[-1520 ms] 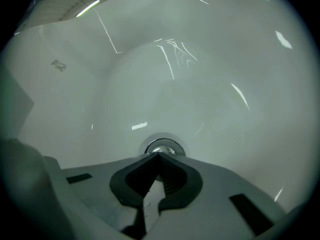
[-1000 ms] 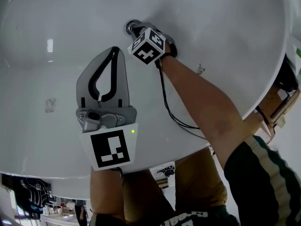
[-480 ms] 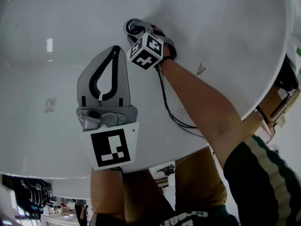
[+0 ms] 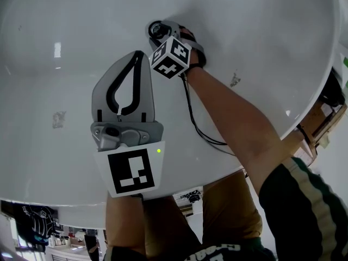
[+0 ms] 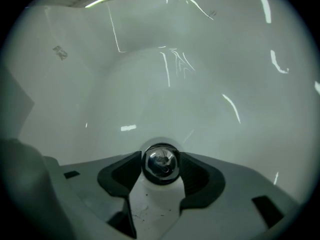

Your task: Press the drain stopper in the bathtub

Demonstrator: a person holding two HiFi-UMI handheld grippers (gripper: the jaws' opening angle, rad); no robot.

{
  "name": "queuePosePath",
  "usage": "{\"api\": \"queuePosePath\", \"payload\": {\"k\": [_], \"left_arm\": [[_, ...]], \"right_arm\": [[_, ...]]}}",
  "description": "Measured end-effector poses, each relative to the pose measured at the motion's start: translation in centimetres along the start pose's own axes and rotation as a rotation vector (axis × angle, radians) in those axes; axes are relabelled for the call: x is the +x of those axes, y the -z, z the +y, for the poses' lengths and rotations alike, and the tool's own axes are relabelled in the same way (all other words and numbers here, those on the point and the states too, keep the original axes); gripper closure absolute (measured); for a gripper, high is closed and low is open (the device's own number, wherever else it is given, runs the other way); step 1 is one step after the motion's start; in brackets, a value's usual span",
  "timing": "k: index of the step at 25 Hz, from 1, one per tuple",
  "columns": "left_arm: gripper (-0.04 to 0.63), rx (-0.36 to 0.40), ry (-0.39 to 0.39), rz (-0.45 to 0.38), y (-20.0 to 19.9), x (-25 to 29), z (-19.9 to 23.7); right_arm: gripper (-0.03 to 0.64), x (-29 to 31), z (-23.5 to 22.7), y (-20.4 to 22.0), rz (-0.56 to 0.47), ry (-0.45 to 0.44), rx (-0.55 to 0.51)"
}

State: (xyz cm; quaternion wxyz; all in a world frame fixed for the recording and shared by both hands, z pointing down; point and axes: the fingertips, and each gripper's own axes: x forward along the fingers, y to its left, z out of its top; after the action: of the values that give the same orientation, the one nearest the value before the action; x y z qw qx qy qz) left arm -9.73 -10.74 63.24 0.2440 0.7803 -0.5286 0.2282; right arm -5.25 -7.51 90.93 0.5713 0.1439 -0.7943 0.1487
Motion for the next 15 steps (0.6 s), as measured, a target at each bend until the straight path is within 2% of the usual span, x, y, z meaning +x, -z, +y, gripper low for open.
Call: {"api": "queuePosePath", "payload": {"k": [3,6,8,15], "left_arm": [[0.589,-0.007,-0.005,-0.006,-0.1,-0.1,0.1],[0.589,-0.01,-0.007,-0.009,-0.2,-0.1,0.2],[0.589,-0.012,-0.005,-0.01,-0.2,-0.1,0.2],[0.589,-0.016,-0.002,-0.006,-0.1,-0.1,0.2]], "right_arm": [[0.39,0.4,-0.3,0.0,0.016,-0.018,0.024],[0.387,1.1,-0.4,0.3,0.049,-0.028,-0.005],[0.423,1.1,-0.6,0.4,0.049,-0.027,-0.005],[0.435,0.5,-0.7,0.4,0.041,-0.055,0.045]]}}
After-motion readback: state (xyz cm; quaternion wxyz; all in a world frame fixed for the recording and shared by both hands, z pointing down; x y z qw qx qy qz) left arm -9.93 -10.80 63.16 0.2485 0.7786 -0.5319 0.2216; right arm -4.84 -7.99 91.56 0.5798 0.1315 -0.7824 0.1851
